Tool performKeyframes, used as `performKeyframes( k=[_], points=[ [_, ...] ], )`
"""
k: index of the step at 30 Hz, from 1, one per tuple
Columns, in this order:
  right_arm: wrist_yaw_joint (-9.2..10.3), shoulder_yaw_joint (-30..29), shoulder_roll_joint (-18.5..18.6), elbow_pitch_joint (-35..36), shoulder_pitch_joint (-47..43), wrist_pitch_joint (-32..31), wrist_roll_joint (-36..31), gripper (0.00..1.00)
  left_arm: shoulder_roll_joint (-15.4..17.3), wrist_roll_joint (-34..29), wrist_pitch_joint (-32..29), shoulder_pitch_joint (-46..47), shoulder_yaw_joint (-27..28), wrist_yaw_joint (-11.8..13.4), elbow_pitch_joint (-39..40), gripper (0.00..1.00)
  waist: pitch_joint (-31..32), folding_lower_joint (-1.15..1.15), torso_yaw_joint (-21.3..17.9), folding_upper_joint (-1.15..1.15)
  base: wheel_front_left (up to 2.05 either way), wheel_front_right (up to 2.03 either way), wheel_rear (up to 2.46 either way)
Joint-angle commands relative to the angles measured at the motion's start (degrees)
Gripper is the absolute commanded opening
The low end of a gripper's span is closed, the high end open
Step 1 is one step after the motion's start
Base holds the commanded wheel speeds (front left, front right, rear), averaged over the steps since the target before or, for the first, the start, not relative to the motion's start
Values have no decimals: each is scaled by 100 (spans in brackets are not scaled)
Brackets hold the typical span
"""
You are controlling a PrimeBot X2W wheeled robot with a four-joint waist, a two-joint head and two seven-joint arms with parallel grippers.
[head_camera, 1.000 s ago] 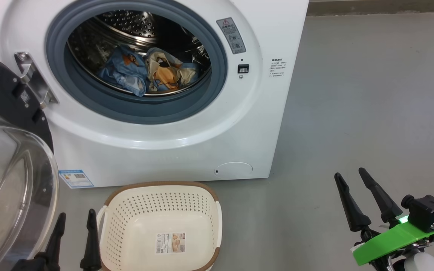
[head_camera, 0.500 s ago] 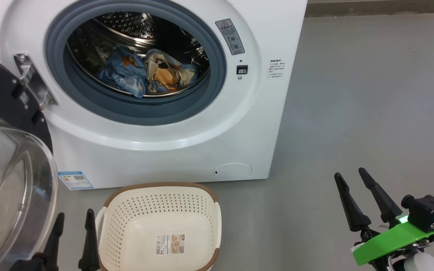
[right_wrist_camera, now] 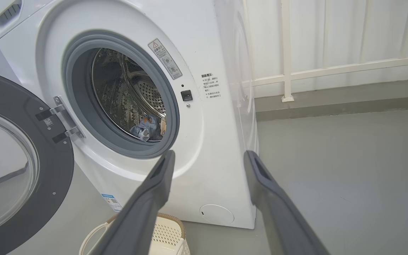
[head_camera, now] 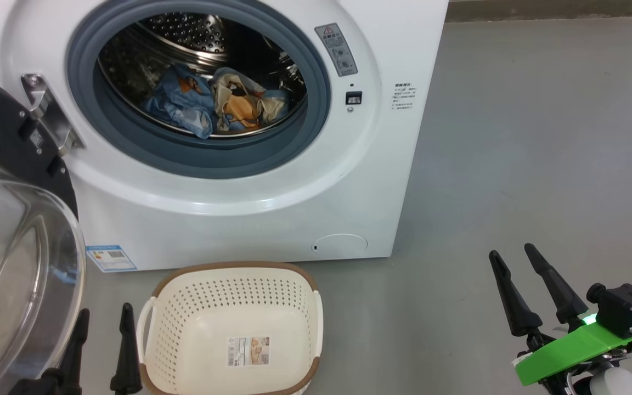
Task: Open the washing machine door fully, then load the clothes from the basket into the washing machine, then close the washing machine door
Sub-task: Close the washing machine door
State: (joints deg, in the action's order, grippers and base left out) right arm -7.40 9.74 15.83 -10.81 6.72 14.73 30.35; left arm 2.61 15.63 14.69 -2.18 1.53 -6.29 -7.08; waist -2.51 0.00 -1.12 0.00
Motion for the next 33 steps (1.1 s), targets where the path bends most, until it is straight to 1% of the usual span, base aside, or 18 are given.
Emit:
performKeyframes(
  k=[1,13,18,24,33],
  points=[
    [-9,61,38,150,-51,27,-37,100,35,-55,30,161,194,-30,173,100,-6,0,3,0,-93,93,0],
    [-9,44,32,133,-36,27,-17,100,29,-72,30,157,200,-58,166,100,-4,0,33,0,-173,173,0],
    [-9,48,36,127,-31,27,-12,100,28,-57,30,158,188,-64,155,100,-11,0,38,0,-124,124,0],
    [-9,45,32,124,-23,27,-10,100,28,-64,30,168,181,-68,142,100,-19,0,47,0,-60,60,0],
    [-9,48,12,134,-41,27,-14,100,27,-71,30,171,178,-76,116,100,-18,0,58,0,-1,1,0]
  ],
)
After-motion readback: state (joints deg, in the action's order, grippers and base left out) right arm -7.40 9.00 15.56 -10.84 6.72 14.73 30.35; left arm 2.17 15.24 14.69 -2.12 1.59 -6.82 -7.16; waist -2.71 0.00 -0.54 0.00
